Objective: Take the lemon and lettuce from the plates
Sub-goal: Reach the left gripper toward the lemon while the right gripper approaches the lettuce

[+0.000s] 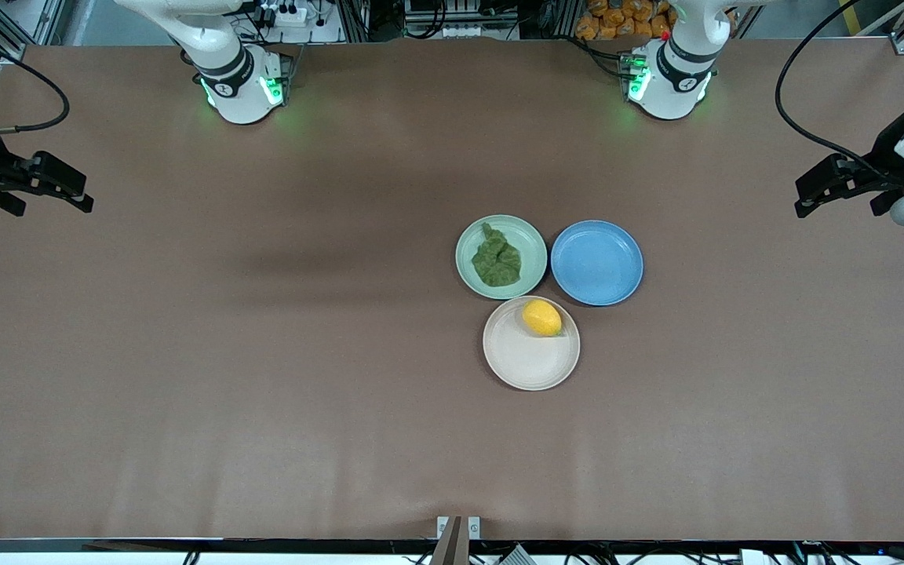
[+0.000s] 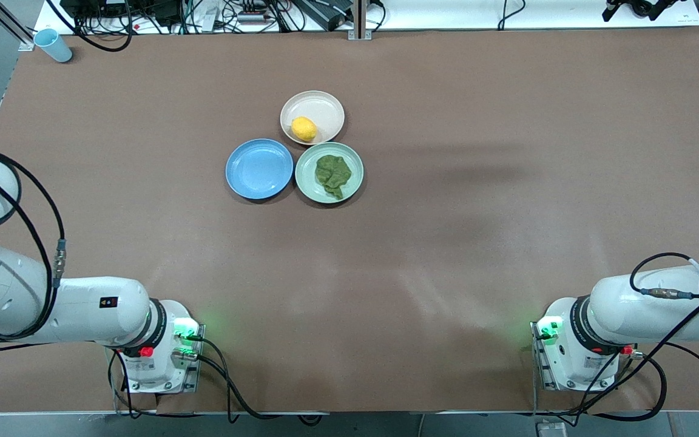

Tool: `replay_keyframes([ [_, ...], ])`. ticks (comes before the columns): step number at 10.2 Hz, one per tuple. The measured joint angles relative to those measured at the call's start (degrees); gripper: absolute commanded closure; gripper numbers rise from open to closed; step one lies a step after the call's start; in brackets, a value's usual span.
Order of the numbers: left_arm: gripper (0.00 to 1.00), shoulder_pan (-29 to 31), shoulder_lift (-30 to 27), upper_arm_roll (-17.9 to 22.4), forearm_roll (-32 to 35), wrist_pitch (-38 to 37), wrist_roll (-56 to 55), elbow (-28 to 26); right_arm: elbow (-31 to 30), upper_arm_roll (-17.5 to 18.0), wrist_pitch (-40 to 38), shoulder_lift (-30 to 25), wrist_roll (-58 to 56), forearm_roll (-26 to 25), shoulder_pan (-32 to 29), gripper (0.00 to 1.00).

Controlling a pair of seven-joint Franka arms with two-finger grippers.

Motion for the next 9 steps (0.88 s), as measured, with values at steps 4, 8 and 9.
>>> replay_keyframes([
  [4,0.00,0.02,0.20,0.24,-0.04,-1.13,0.00,-0.44,-0.09,-0.33,-0.02,0.01,0.00,-0.67,-0.01,0.00],
  [8,0.00,-0.87,4.34,-1.98,-2.98,-1.63,0.00,-3.46,-0.10,-0.22,-0.04,0.03,0.07,-0.96,0.42,0.00],
  [9,0.00,-0.91,4.47,-3.03,-3.11,-2.12,0.00,-3.27,-0.14,-0.21,-0.04,0.14,0.23,-0.96,0.90,0.00],
])
